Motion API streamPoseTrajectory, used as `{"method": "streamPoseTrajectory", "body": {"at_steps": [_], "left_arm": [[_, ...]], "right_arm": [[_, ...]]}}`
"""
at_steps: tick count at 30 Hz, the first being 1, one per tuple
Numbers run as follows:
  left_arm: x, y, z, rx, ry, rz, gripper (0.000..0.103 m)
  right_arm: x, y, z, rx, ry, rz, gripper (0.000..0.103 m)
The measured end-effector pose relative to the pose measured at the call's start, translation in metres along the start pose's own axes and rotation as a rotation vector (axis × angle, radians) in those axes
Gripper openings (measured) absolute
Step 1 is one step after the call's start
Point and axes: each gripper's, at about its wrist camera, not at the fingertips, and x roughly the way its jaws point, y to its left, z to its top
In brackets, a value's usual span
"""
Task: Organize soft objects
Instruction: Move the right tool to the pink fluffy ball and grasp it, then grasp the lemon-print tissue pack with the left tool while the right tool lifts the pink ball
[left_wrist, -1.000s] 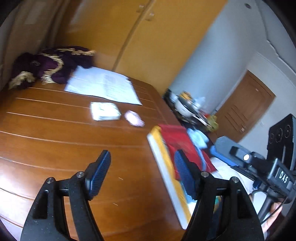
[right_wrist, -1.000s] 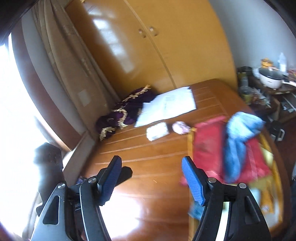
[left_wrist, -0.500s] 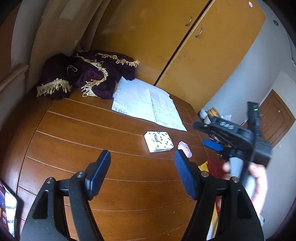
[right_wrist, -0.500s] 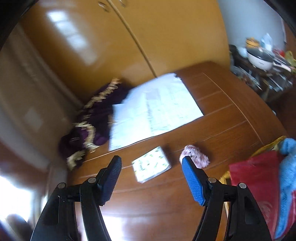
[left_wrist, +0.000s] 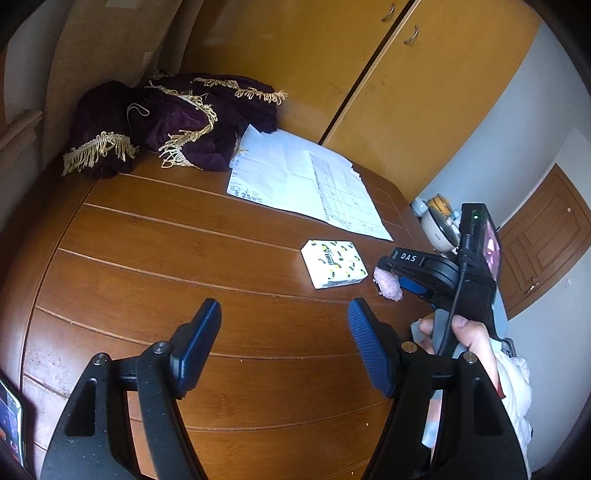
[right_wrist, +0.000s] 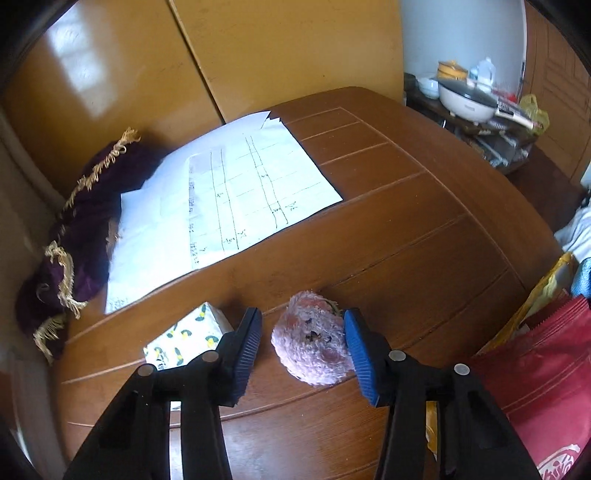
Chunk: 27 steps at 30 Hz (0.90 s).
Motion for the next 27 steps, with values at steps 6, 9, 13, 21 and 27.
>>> {"method": "streamPoseTrajectory", "body": {"at_steps": [6, 9, 13, 21, 27], "left_arm": [[0.019, -0.007, 0.003, 0.013, 0.033, 0.027, 0.071], [0.024, -0.011, 0.002, 0.014, 0.046, 0.03, 0.071], [0.032, -0.016, 0.004, 0.024, 0.05, 0.055, 0.071], [0.076, -0.045, 0.023, 0.049, 0.113, 0.086, 0.071], [0.12, -0.073, 0.042, 0.066, 0.134, 0.166, 0.071]], "right_arm": [[0.007, 0.003, -0.002, -0.027, 0.005, -0.002, 0.035], [0.003, 0.001, -0.006, -0.029, 0.007, 0.028, 0.028], [-0.028, -0.007, -0.017, 0.017, -0.028, 0.132, 0.026], [-0.131, -0.045, -0.047, -0.021, -0.142, 0.327, 0.026], [-0.16, -0.081, -0.073, -0.08, -0.154, 0.383, 0.026]]}}
